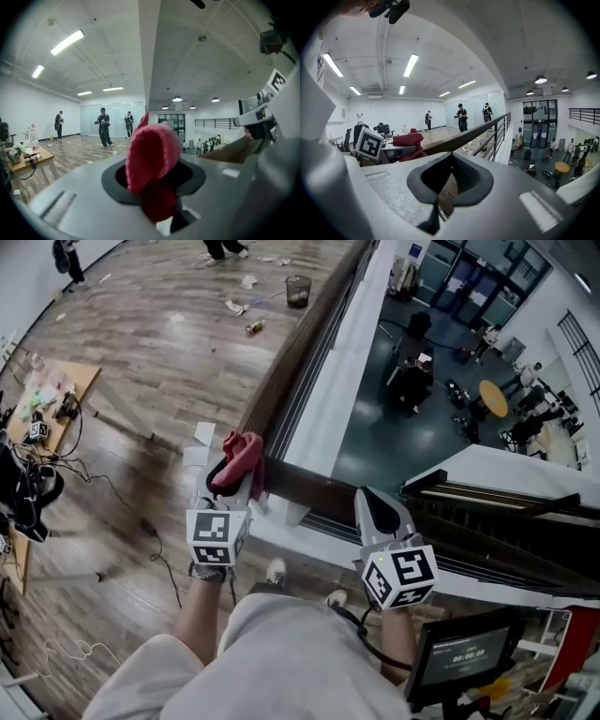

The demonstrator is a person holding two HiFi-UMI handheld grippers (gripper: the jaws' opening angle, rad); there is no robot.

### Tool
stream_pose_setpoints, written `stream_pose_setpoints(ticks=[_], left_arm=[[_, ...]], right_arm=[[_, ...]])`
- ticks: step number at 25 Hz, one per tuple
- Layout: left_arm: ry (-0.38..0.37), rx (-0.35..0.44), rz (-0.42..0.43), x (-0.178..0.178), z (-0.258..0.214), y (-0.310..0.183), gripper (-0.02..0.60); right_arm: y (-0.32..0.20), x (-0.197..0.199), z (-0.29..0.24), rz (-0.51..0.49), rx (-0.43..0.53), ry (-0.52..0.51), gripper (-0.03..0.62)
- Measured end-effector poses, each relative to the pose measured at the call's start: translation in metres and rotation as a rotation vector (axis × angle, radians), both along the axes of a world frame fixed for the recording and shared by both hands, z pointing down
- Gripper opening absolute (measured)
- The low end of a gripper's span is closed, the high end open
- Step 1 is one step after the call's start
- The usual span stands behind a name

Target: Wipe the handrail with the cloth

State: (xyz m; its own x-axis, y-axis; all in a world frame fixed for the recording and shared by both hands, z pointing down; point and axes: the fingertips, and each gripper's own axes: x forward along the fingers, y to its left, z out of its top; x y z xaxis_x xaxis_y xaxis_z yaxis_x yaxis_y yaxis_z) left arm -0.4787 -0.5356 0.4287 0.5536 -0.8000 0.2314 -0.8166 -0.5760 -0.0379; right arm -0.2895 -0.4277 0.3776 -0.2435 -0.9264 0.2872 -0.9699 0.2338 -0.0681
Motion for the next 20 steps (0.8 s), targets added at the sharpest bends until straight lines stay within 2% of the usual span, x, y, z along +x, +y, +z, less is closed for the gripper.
stream_pose_setpoints(ticks=[5,13,20], left_arm=[[-0.039,-0.005,-0.034,0.003,0.001,0.003,0.155],[-0.038,-0.012,-0.061,0.007,0.000,0.003,0.152],[-0.055,0.032,-0.084,0.020,-0.001,0.011,0.152]], right_arm=[[0.013,0.010,0.001,-0.007,-0.006,-0.006,0.003],[0.020,0.025,-0.007,-0.005,0.007,-0.003,0.003],[0.023,0.034,-0.006,0.000,0.007,0.000,0.003]])
